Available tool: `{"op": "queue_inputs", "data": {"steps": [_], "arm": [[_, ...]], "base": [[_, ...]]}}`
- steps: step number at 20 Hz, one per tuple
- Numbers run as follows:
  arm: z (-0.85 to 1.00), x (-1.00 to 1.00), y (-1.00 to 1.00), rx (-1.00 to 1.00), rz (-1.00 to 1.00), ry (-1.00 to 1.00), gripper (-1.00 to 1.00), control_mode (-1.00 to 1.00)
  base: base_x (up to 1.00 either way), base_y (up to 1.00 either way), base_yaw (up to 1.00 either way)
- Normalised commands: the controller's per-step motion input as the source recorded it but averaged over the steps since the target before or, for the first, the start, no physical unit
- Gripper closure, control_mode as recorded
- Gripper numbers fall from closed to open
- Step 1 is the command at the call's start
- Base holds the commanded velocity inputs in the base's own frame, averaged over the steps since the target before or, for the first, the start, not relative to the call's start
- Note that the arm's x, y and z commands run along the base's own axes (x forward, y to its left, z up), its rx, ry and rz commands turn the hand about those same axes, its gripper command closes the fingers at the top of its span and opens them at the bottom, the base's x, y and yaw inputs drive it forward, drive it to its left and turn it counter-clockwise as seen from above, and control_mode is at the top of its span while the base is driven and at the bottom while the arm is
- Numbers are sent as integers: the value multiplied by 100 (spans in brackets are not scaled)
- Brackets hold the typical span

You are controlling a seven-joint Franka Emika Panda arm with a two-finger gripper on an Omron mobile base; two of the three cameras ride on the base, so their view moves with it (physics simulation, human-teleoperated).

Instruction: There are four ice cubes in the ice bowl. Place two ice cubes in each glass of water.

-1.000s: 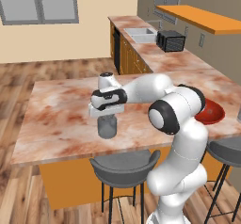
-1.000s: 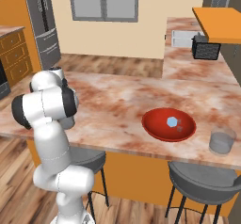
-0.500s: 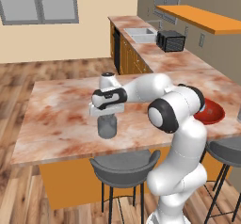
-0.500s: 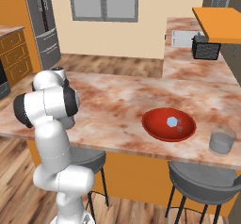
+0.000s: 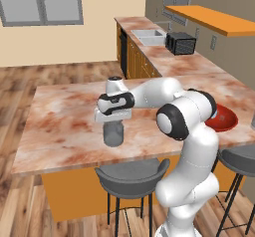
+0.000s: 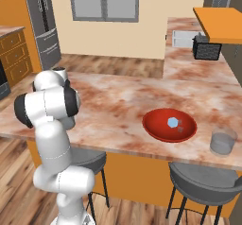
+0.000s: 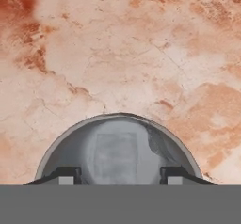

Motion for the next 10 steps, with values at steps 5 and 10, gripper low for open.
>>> {"op": "queue_inputs", "data": {"steps": [5,10], "arm": [[0,1,0,1,0,0,-100,-100],[29,0,0,0,0,0,-100,-100]], "base": [[0,0,0],[0,0,0]]}}
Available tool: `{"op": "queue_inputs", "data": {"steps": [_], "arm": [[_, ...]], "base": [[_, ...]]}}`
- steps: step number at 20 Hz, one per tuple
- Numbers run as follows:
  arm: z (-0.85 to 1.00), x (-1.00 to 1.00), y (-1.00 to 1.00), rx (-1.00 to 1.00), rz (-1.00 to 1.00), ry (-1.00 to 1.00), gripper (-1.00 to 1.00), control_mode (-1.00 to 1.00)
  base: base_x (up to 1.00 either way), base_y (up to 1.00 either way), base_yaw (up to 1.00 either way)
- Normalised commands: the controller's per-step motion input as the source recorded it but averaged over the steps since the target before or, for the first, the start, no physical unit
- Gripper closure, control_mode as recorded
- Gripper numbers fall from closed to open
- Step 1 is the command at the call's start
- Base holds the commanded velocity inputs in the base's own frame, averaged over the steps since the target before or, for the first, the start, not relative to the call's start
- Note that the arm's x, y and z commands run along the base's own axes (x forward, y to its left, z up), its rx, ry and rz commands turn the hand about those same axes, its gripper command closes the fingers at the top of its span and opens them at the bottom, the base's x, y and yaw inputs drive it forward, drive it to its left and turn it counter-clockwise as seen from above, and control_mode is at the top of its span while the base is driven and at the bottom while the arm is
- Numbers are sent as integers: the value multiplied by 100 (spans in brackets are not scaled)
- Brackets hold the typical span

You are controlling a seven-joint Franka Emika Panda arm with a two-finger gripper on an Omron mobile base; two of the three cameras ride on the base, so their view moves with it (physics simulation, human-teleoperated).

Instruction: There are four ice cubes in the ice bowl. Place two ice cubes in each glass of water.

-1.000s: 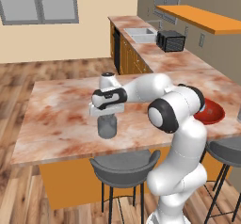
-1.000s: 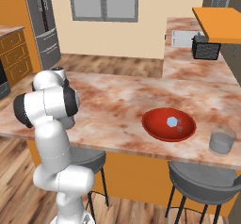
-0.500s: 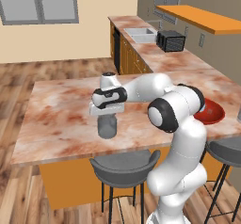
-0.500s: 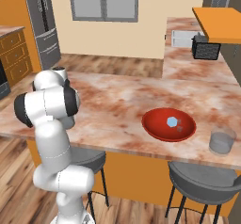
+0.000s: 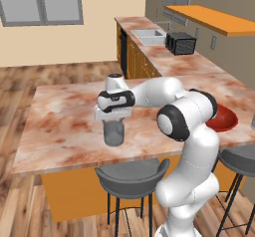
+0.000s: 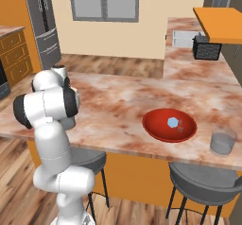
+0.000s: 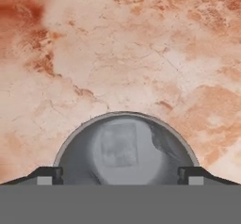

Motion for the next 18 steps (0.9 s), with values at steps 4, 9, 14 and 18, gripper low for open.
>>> {"op": "queue_inputs", "data": {"steps": [4,9,14,18], "arm": [[37,-18,0,2,0,0,-100,-100],[19,-28,-53,1,0,3,-100,-100],[28,-64,-100,0,-1,10,-100,-100],[34,-18,-100,0,-14,20,-100,-100]], "base": [[0,0,0],[0,0,0],[0,0,0],[0,0,0]]}}
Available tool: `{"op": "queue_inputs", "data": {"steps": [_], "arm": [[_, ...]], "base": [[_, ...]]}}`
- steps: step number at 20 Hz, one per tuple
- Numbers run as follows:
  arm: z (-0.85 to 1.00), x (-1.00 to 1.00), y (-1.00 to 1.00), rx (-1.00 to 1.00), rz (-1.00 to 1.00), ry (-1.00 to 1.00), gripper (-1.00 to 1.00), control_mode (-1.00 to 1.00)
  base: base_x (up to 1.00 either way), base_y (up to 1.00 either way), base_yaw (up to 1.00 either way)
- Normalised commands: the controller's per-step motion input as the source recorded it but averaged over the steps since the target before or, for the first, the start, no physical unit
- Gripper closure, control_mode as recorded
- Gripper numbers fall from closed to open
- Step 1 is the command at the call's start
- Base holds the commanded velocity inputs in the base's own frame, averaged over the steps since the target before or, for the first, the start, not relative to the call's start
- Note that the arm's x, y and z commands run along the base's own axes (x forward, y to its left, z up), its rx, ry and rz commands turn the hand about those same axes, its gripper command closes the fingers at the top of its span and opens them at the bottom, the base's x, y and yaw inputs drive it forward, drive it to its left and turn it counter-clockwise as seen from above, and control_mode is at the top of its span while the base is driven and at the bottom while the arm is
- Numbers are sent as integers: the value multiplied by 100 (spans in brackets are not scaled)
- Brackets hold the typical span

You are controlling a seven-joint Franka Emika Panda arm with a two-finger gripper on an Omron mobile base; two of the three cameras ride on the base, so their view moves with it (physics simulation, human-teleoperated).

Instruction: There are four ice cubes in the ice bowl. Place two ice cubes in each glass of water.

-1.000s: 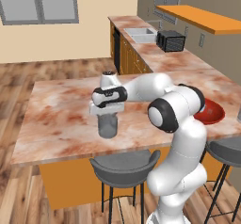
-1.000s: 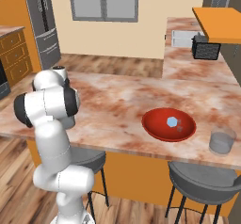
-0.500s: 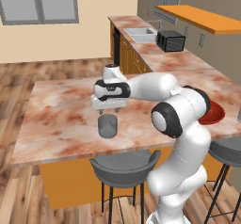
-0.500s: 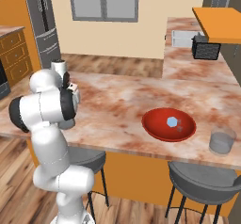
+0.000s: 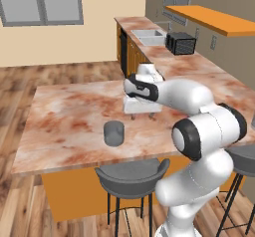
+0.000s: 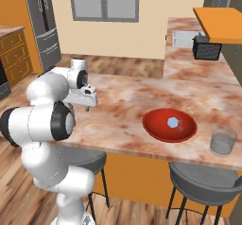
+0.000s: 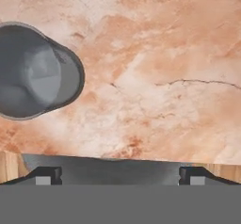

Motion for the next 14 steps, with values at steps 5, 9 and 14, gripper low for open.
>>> {"op": "queue_inputs", "data": {"steps": [5,9,14], "arm": [[22,3,-100,0,-26,28,-100,-100],[8,1,-98,-8,-37,20,-100,-100],[0,0,-98,-13,-41,10,-100,-100]], "base": [[0,0,0],[0,0,0],[0,0,0]]}}
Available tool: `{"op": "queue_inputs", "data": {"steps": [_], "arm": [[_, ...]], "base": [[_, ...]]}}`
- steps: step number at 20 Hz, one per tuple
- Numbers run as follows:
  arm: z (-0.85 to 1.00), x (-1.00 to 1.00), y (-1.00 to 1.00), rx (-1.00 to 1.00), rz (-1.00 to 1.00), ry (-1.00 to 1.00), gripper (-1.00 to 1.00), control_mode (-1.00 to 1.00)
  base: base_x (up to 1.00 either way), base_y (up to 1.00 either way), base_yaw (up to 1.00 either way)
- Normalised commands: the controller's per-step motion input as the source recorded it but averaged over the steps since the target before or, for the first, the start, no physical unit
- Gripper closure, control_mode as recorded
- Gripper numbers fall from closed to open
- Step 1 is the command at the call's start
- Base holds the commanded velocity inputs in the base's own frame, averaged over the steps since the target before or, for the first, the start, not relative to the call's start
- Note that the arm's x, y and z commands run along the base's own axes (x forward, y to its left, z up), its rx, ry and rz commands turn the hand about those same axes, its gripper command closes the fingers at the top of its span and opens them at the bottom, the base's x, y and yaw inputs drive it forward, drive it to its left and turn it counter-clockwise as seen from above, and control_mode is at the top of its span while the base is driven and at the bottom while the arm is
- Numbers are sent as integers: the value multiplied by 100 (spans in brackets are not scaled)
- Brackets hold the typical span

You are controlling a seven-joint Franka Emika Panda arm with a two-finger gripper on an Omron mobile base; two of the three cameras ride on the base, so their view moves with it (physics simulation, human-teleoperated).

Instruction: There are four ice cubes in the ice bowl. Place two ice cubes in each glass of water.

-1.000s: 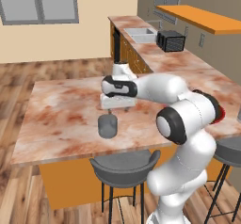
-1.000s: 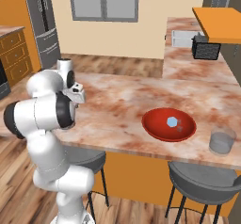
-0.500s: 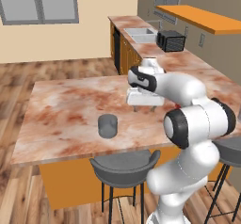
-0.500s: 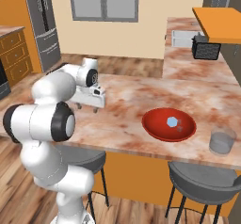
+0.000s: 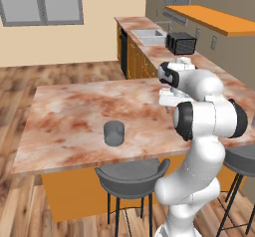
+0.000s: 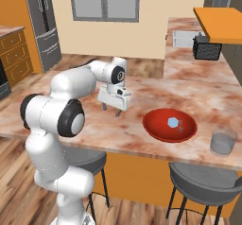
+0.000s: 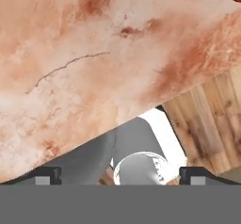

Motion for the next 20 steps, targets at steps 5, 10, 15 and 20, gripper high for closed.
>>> {"op": "queue_inputs", "data": {"steps": [5,10,15,20], "arm": [[0,0,-86,-11,-40,11,-100,-100],[0,0,-48,-7,-42,12,-100,-100],[0,0,-37,-10,-46,7,-100,-100],[0,1,-58,-13,-42,10,-100,-100]], "base": [[0,0,0],[0,0,0],[0,0,0],[0,0,0]]}}
